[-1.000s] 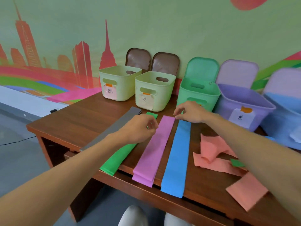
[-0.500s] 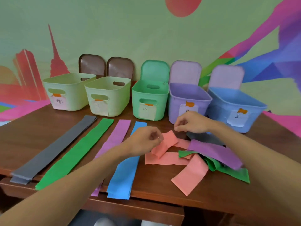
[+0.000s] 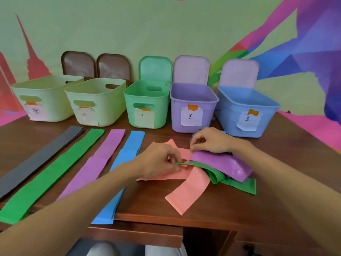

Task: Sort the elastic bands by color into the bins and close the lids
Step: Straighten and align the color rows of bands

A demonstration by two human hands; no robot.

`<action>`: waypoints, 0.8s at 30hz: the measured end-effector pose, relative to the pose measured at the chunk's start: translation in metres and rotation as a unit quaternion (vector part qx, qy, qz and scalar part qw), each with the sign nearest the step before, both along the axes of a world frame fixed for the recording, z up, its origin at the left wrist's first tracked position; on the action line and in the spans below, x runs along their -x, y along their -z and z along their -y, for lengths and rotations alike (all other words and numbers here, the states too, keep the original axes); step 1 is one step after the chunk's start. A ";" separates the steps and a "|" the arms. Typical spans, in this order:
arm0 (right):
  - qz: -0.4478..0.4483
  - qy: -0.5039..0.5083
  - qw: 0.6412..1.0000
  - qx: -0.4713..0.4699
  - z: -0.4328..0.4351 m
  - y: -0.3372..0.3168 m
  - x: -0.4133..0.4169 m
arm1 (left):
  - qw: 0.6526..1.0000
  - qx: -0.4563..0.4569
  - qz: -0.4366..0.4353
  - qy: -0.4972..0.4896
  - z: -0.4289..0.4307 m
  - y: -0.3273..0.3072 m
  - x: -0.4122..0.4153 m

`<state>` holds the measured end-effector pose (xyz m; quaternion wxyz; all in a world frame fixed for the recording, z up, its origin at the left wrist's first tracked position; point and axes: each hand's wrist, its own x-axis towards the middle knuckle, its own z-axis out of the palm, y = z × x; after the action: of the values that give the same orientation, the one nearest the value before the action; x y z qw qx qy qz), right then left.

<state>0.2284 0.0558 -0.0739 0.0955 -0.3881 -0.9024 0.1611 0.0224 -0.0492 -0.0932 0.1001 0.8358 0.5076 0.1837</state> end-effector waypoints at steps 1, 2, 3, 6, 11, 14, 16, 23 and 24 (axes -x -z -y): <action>0.004 -0.005 1.000 0.002 0.000 -0.001 0.001 | 1.000 -0.006 0.014 -0.005 -0.001 -0.002 0.001; 0.009 -0.008 1.000 0.003 0.000 -0.002 0.001 | 0.999 -0.011 0.031 -0.010 -0.002 -0.004 0.002; 0.012 -0.009 1.000 0.004 0.001 -0.004 0.002 | 0.999 -0.015 0.046 -0.013 -0.003 -0.007 0.002; -0.002 -0.003 1.000 0.005 0.002 -0.007 0.002 | 0.997 -0.021 0.078 -0.018 -0.007 -0.020 0.002; -0.110 -0.004 0.992 0.067 0.007 -0.019 0.008 | 0.989 -0.035 0.143 -0.018 -0.012 -0.043 -0.002; -0.178 -0.002 0.976 0.126 0.011 -0.028 0.012 | 0.986 -0.054 0.151 -0.033 -0.011 -0.054 -0.001; -0.207 -0.011 0.965 0.162 0.013 -0.035 0.012 | 0.982 -0.057 0.173 -0.039 -0.008 -0.061 0.000; -0.220 -0.043 0.955 0.193 0.015 -0.048 0.014 | 0.966 -0.034 0.252 -0.043 0.000 -0.073 -0.004; -0.203 -0.045 0.961 0.184 0.016 -0.048 0.014 | 0.964 -0.031 0.261 -0.043 0.000 -0.074 -0.006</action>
<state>0.2147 0.0402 -0.0257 0.1961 -0.3170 -0.8357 0.4033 0.0281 -0.0497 -0.0194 0.1953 0.7392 0.4934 0.4148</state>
